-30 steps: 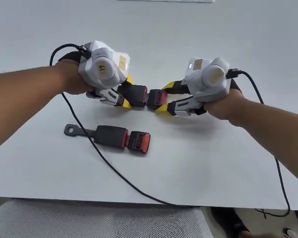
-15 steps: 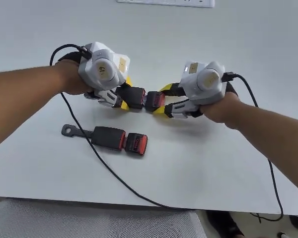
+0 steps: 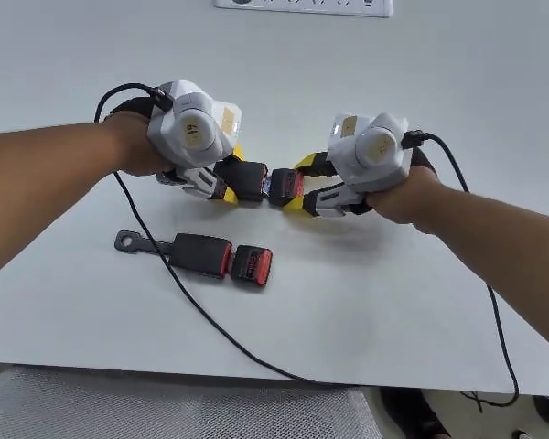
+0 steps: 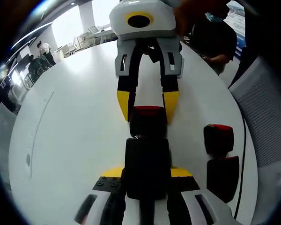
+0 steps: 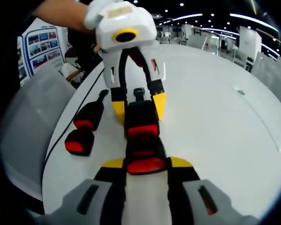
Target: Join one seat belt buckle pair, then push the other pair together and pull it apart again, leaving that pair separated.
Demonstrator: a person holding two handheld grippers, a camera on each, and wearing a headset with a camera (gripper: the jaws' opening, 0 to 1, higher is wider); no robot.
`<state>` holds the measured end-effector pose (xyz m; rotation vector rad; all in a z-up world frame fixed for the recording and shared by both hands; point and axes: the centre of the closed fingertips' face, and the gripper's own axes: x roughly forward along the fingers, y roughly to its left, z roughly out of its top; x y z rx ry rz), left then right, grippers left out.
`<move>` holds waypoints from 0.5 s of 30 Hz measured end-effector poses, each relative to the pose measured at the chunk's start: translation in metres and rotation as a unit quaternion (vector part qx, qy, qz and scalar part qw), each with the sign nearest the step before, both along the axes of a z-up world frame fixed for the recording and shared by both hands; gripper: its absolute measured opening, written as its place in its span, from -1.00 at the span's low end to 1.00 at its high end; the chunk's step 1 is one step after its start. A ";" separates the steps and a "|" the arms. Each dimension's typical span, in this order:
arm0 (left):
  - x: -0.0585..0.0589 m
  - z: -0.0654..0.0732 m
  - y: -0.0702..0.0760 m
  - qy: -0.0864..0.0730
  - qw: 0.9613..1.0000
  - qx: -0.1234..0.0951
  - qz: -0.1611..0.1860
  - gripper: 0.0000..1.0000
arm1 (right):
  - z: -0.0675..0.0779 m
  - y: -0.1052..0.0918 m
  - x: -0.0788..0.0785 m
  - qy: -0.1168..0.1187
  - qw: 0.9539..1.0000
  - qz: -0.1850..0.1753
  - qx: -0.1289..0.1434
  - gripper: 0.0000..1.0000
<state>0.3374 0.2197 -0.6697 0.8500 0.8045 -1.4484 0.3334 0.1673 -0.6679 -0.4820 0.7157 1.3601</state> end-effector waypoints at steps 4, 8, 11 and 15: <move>0.000 0.000 0.000 0.000 1.000 0.003 0.001 -0.31 | -0.001 0.000 0.000 0.000 1.000 -0.001 -0.003 -0.34; 0.000 0.000 0.000 0.001 1.000 0.005 0.006 -0.31 | -0.001 -0.001 0.000 -0.001 1.000 -0.003 -0.005 -0.34; 0.001 -0.001 0.000 0.001 1.000 0.011 0.004 -0.31 | -0.002 -0.003 0.001 -0.003 1.000 -0.002 -0.006 -0.34; 0.001 -0.001 0.001 0.001 1.000 0.008 0.009 -0.31 | -0.002 -0.012 0.002 -0.004 1.000 0.004 -0.013 -0.34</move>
